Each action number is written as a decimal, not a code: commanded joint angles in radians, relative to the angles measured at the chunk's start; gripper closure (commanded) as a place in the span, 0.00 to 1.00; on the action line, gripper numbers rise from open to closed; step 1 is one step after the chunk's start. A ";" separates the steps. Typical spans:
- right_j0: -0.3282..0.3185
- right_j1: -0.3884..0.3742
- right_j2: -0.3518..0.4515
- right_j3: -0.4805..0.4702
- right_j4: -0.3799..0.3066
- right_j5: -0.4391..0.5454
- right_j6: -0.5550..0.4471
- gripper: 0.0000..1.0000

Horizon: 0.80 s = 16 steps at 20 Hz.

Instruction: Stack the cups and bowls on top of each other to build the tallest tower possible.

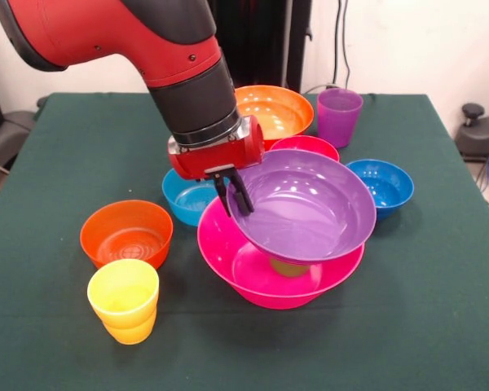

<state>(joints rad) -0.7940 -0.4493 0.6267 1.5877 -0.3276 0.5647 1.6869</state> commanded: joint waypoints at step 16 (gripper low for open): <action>0.031 0.037 -0.072 0.037 -0.129 -0.085 -0.017 0.00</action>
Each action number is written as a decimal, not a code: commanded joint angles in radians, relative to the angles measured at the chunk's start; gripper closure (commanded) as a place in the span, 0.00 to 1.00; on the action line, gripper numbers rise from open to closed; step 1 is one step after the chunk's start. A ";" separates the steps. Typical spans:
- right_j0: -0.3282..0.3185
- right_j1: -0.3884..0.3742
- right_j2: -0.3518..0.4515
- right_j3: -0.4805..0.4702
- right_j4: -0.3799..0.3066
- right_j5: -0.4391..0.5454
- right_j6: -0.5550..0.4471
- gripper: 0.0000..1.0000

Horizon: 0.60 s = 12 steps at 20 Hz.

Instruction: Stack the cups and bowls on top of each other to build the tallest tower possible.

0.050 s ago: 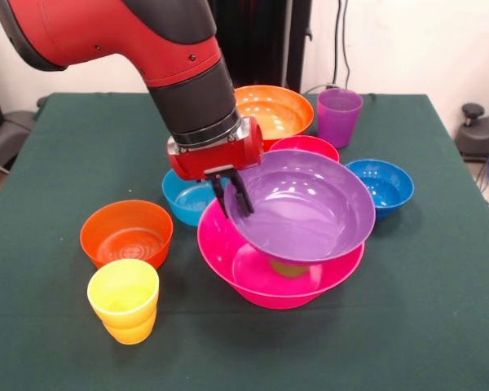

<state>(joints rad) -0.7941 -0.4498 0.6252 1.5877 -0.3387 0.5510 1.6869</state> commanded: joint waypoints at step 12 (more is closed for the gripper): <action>0.030 0.030 -0.067 0.041 -0.139 -0.083 0.003 0.00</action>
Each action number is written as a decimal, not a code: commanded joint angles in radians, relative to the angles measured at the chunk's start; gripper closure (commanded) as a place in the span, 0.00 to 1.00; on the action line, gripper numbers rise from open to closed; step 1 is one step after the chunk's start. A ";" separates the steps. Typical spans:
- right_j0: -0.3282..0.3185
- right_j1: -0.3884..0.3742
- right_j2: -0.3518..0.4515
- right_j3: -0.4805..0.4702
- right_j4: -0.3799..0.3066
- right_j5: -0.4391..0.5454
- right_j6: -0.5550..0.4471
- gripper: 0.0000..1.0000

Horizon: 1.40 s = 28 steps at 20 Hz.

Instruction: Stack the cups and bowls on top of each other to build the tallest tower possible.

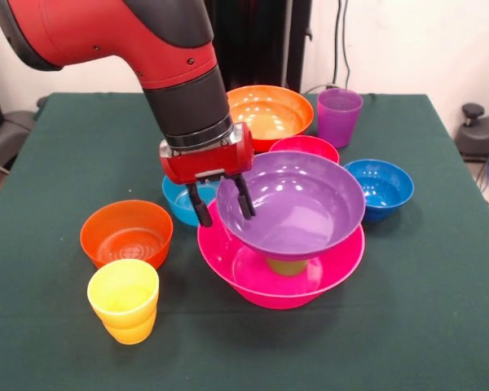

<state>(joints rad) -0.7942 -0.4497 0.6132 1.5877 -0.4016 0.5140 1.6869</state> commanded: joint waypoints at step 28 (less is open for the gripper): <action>0.015 -0.095 -0.026 -0.075 -0.025 0.299 -0.093 0.00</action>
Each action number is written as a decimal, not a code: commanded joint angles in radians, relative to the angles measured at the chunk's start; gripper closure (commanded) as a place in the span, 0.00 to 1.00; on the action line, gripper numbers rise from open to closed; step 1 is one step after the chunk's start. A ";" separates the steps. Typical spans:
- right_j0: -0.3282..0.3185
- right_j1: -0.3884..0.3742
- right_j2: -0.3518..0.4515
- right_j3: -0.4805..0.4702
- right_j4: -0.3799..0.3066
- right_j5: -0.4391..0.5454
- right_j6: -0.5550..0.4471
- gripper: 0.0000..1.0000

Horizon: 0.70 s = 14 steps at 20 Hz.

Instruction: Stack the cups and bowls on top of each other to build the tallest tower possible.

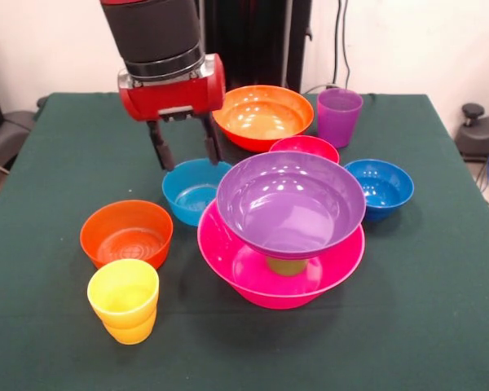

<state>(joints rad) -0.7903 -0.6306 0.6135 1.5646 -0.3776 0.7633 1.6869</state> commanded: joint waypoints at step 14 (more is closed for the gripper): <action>0.048 0.193 -0.030 -0.230 -0.120 0.018 -0.099 0.00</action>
<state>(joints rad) -0.7926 -0.4992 0.6127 1.4127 -0.4283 0.7635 1.6869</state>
